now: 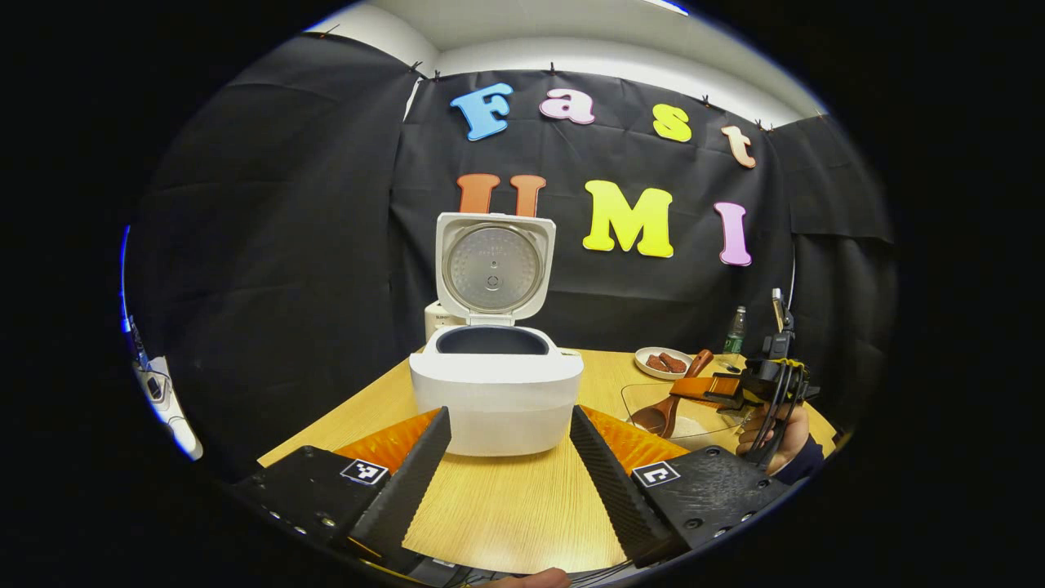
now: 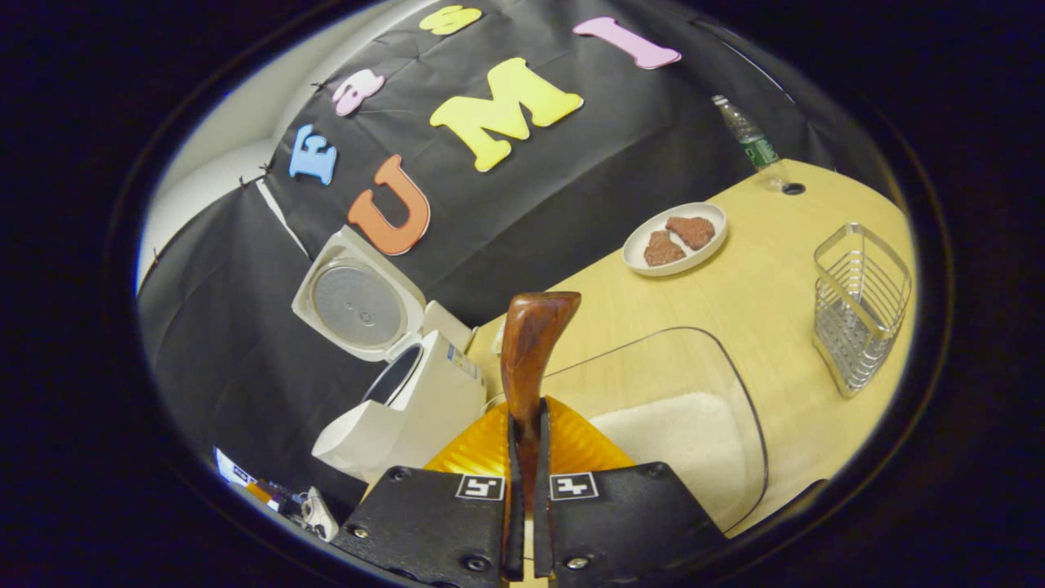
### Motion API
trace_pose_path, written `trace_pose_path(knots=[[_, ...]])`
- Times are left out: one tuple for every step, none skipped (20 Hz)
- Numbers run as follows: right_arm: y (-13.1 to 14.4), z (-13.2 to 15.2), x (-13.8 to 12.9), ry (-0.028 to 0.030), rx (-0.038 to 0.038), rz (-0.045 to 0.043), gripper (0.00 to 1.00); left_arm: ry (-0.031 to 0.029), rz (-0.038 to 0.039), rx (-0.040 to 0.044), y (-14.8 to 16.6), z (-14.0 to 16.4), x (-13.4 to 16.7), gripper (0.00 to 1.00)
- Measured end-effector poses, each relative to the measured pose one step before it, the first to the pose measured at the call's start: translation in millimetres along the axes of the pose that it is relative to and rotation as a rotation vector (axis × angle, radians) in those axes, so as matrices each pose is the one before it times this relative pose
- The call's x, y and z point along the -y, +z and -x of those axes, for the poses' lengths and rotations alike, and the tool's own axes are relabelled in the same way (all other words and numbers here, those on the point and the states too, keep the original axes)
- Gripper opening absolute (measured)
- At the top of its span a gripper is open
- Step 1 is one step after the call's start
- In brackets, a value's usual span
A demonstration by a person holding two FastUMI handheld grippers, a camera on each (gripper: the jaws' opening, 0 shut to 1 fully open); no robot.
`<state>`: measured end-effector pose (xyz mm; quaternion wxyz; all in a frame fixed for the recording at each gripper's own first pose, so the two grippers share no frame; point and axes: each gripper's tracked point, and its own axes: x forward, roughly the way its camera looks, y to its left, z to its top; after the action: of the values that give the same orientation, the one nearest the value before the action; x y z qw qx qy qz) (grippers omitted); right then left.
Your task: Close the left gripper, press the button to open the rice cooker; take a wooden spoon from the chopstick holder with the right hand, scoop a spoonful of rice and pour it into the rice cooker, then put the wooden spoon back into the chopstick holder.
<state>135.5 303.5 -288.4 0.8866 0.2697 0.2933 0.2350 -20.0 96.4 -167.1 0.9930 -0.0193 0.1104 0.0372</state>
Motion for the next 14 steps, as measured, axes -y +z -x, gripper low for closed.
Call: trace_pose_path(knots=[[1.07, 0.86, 3.06, 0.00274, -0.00522, -0.02656, 0.06, 0.00022, -0.00061, -0.00092, 0.63, -0.11, 0.45, 0.93], [1.78, 0.71, 4.66, 0.00968, -0.00526, -0.02731, 0.07, 0.0009, -0.00101, -0.00175, -0.58, -0.07, 0.14, 0.93], [2.0, 2.54, 0.79, 0.01561, -0.00343, -0.03923, 0.06, 0.00078, -0.00296, -0.00066, 0.29, -0.24, 0.58, 0.93], [3.04, 2.84, 3.86, 0.01312, -0.00303, -0.04722, 0.06, 0.00128, -0.00409, -0.00014, 0.84, -0.04, 1.11, 0.93], [5.28, 4.26, 3.79, 0.01342, 0.00868, -0.04936, 0.06, 0.00093, -0.00389, -0.00048, 0.27, -0.31, 0.52, 0.93], [5.71, 2.23, 4.42, 0.00815, 0.01218, -0.03834, 0.09, -0.00108, -0.00287, 0.00059, 1.13, -0.38, 1.52, 0.93], [6.22, 3.1, 5.21, 0.00234, 0.01882, -0.02024, 0.1, -0.00158, -0.00174, 0.00088, 0.49, -0.73, 1.43, 0.93], [7.82, 3.37, 5.8, -0.00484, 0.02345, -0.00997, 0.1, -0.00339, -0.0006, 0.00073, 0.05, -0.6, 2.26, 0.93], [6.78, 3.8, 3.74, -0.00563, 0.02172, -0.00995, 0.1, -0.00403, 0.00126, 0.00001, -0.06, -1.85, 2.16, 0.93], [6.75, 4.34, 1.38, 0.0052, 0.01688, -0.0144, 0.1, -0.00499, 0.00172, -0.00341, -0.41, -0.86, 2.29, 0.93], [5.45, 5.47, -2.57, 0.01645, 0.01259, -0.02211, 0.06, -0.0007, 0.0004, -0.00377, -1.25, -0.07, -0.38, 0.93], [5.86, 4.05, -3.15, 0.01844, 0.00664, -0.02976, 0.06, 0.0019, 0.00041, 0.00073, -0.08, 0.56, 0.2, 0.93], [4.29, 2.25, -2.73, 0.01812, 0.00628, -0.03336, 0.09, -0.00026, 0.00026, -0.00048, -1.27, 0.75, 0.04, 0.93], [3.87, 2.52, -3.54, 0.01818, 0.00251, -0.02927, 0.06, 0.00164, 0.00155, 0.00146, -0.27, 0.11, 0.17, 0.93]])
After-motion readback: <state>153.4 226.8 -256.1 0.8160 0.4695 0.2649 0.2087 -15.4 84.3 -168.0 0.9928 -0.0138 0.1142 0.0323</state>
